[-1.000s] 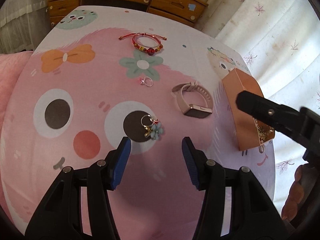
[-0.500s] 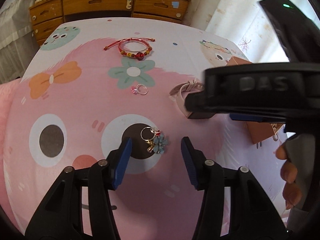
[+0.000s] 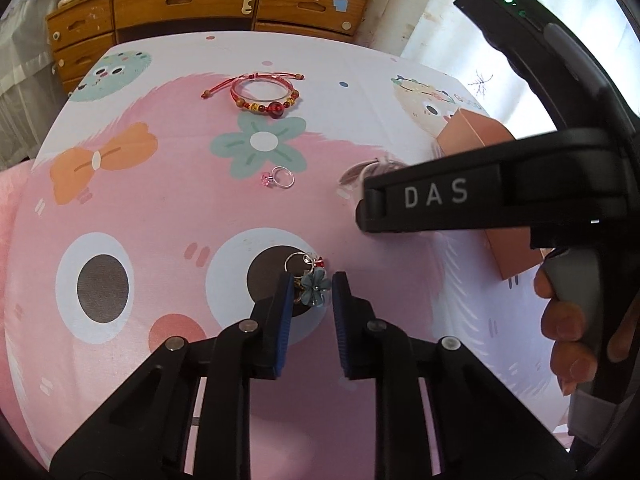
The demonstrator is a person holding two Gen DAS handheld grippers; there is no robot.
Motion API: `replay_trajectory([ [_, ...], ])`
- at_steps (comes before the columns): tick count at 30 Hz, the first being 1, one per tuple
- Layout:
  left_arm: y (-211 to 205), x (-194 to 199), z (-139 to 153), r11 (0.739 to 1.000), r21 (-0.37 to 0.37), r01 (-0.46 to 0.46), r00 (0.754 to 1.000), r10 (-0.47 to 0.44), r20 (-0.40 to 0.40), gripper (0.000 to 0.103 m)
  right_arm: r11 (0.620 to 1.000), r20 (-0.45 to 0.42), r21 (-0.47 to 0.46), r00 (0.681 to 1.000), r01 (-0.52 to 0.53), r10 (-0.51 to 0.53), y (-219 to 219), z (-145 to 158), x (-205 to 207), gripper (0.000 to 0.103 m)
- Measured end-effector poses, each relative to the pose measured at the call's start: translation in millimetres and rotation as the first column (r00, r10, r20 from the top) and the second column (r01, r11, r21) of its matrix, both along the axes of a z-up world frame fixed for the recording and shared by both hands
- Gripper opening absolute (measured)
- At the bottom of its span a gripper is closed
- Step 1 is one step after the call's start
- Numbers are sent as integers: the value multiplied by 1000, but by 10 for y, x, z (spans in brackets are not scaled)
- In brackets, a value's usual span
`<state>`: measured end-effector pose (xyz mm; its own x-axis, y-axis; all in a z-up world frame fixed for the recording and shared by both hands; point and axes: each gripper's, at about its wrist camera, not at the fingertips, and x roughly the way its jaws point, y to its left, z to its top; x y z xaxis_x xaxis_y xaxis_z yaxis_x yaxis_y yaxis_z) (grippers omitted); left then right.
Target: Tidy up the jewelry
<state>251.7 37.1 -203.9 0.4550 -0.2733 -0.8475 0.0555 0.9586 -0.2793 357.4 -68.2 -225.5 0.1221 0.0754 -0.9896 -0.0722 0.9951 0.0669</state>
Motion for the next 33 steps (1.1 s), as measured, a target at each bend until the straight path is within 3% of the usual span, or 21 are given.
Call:
replay_trajectory([
  [17,-47,-50,150,995,98,-32,999,31,10,17,997,-1,71,999,-32,32,-264,295,-191,58],
  [19,-62,-39,200,993,111,-39,999,38,11,12,996,4,83,999,-42,42,-338,366,-252,57],
  [27,-129,-5,612,991,113,-71,994,61,93,10,989,47,129,997,-74,68,-705,733,-401,57],
  [33,-197,-29,874,993,46,-106,986,99,134,8,987,100,140,993,-81,67,-1079,1063,-497,57],
])
